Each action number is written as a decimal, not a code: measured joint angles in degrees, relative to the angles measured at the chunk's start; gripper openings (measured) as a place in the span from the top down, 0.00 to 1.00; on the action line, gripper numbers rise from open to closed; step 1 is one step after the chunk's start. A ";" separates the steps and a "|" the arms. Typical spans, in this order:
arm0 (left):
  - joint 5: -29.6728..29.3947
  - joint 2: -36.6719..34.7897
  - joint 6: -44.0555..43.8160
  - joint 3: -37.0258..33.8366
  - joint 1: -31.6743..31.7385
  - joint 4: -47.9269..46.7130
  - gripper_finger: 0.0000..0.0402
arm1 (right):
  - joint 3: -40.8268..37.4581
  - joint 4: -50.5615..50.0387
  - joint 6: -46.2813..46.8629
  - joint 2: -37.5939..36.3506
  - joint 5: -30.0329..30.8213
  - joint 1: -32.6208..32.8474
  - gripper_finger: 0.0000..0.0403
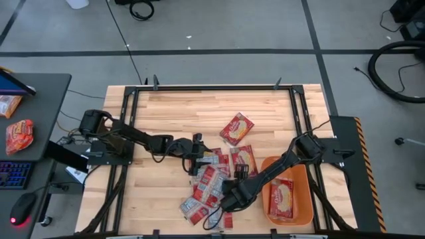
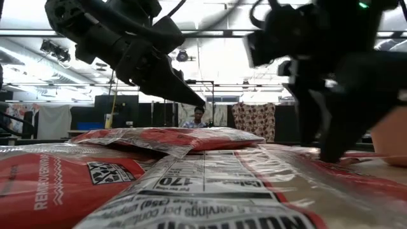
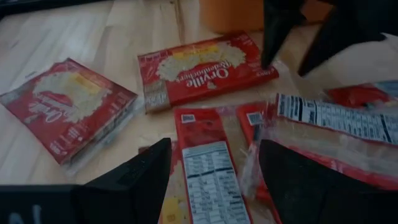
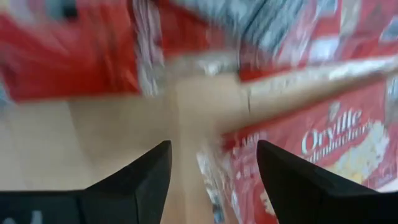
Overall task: Sort popcorn bags into baskets
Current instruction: Put the red popcorn bag into the orange bin
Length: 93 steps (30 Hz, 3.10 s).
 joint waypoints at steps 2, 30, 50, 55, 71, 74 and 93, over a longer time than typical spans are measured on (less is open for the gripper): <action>0.00 0.01 0.14 0.00 -0.16 0.15 0.38 | -1.40 1.05 0.18 -0.02 0.09 0.29 0.40; 0.04 0.01 0.42 0.00 -0.18 -4.49 0.38 | -3.73 -1.59 -2.86 -2.82 3.74 0.39 0.98; 0.04 0.01 -0.08 0.00 -0.18 -4.44 0.38 | -3.60 -3.93 4.15 -32.72 2.45 -2.17 0.99; 0.04 0.01 -0.46 0.00 -0.18 -4.46 0.38 | -3.60 -1.72 8.19 -39.25 -6.97 -2.02 0.99; 0.04 0.01 -1.95 0.00 -0.22 -5.01 0.38 | -3.56 -17.70 21.26 -51.38 -14.68 4.57 0.99; 0.04 0.01 -2.03 -0.02 -0.22 -5.40 0.38 | -3.56 -21.93 19.37 -50.03 -14.20 5.43 0.99; 0.04 0.01 -3.14 -0.03 -0.22 -7.48 0.38 | -21.22 1.09 22.49 -37.13 -21.62 8.15 0.98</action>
